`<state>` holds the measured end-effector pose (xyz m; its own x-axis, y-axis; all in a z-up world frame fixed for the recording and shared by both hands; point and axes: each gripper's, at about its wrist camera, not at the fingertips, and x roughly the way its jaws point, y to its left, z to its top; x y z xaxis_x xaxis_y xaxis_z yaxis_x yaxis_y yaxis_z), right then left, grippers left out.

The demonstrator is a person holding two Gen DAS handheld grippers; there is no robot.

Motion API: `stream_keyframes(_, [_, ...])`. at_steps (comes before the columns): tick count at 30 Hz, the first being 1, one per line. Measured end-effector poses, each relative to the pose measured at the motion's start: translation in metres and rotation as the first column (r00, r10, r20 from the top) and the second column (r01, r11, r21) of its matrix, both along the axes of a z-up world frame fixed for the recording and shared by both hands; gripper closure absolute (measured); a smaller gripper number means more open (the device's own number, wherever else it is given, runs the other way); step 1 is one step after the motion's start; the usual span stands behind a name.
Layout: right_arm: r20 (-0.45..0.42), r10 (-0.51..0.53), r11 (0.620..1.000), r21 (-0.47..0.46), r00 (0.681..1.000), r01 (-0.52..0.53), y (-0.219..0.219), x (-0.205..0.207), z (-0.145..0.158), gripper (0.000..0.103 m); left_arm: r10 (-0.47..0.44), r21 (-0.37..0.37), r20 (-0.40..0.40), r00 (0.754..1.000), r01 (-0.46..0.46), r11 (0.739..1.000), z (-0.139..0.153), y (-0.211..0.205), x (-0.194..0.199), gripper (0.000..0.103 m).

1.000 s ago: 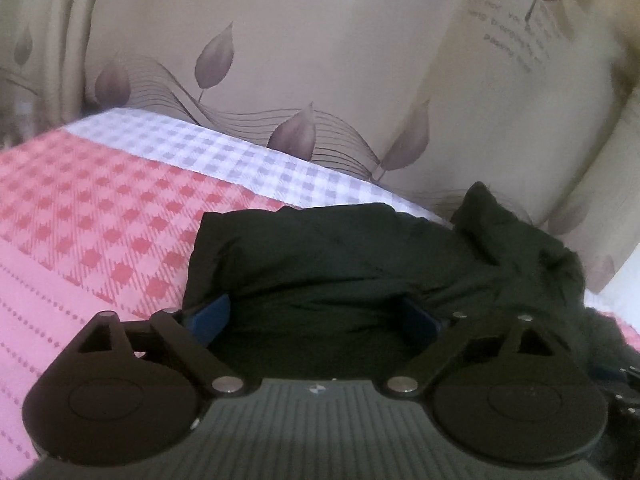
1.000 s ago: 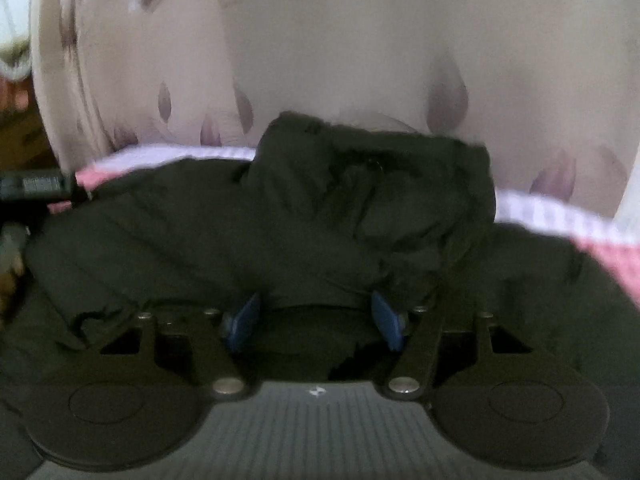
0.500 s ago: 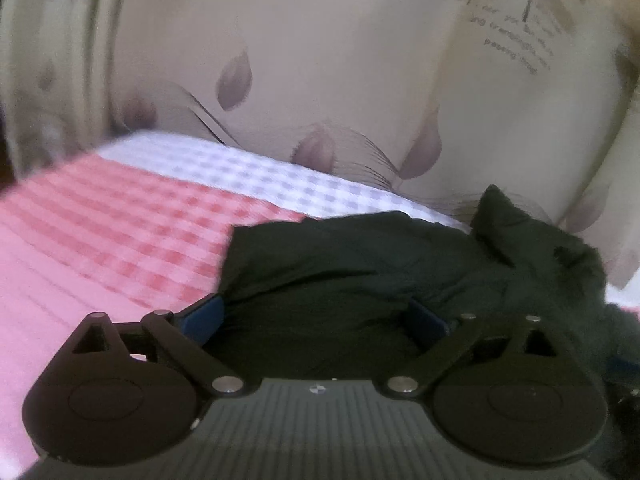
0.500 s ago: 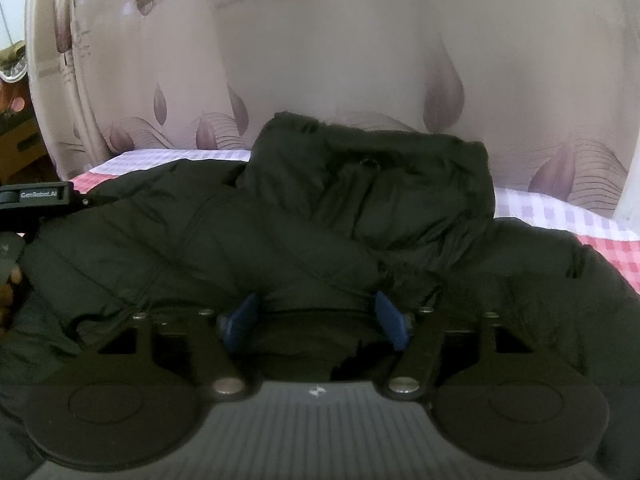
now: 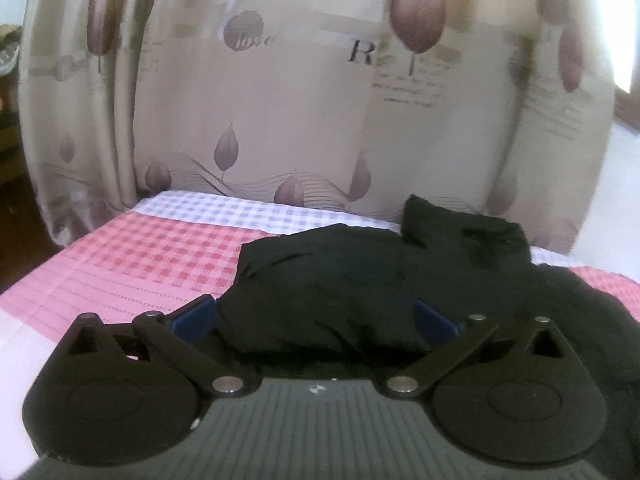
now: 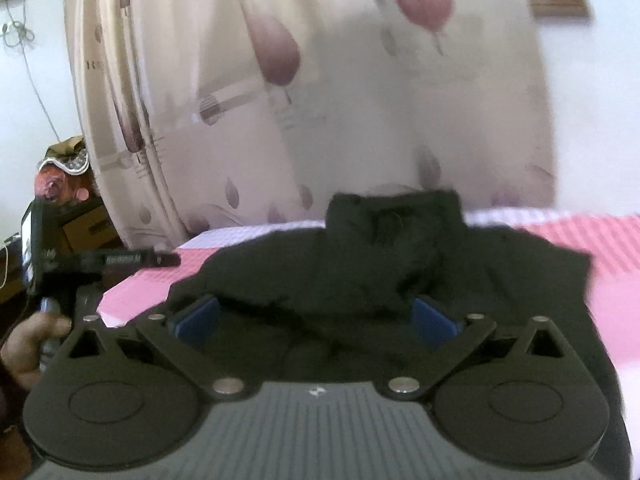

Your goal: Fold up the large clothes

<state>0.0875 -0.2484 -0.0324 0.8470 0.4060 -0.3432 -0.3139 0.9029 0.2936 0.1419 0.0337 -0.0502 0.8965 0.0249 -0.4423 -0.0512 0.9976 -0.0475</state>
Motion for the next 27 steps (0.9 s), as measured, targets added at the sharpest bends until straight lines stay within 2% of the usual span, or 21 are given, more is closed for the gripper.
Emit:
stream_keyframes(4, [-0.045,-0.109,0.993,-0.051,0.993,0.106,-0.016,-0.059,-0.011,0.0,-0.017,0.016,0.017,1.0,0.016,1.0,0.002,-0.011,-0.029,0.0])
stream_keyframes(8, [0.006,-0.233,0.964,-0.129,0.972,0.232,-0.031,-0.112,-0.016,0.0,-0.017,0.024,0.029,0.999,0.016,1.0,0.003,-0.017,-0.053,0.0])
stream_keyframes(12, [0.018,-0.269,0.952,-0.143,0.963,0.269,-0.045,-0.142,-0.02,0.0,-0.012,0.053,0.04,0.999,0.01,0.999,0.003,-0.021,-0.071,0.0])
stream_keyframes(14, [-0.003,-0.267,0.957,-0.117,0.964,0.265,-0.053,-0.148,-0.026,0.0,-0.007,0.078,0.05,0.999,0.003,0.997,0.003,-0.023,-0.08,0.0])
stream_keyframes(17, [-0.056,-0.262,0.965,-0.021,0.963,0.261,-0.067,-0.154,-0.035,0.0,0.0,0.116,0.067,0.998,-0.007,0.993,0.003,-0.024,-0.093,0.0])
stream_keyframes(22, [-0.149,-0.308,0.946,0.054,0.94,0.319,-0.085,-0.162,-0.05,0.0,0.001,0.149,0.053,0.999,-0.009,0.989,-0.005,-0.013,-0.109,0.0])
stream_keyframes(27, [-0.184,-0.305,0.945,0.06,0.934,0.321,-0.095,-0.175,-0.062,0.0,-0.054,0.111,0.032,0.998,0.05,0.993,-0.011,0.027,-0.129,0.0])
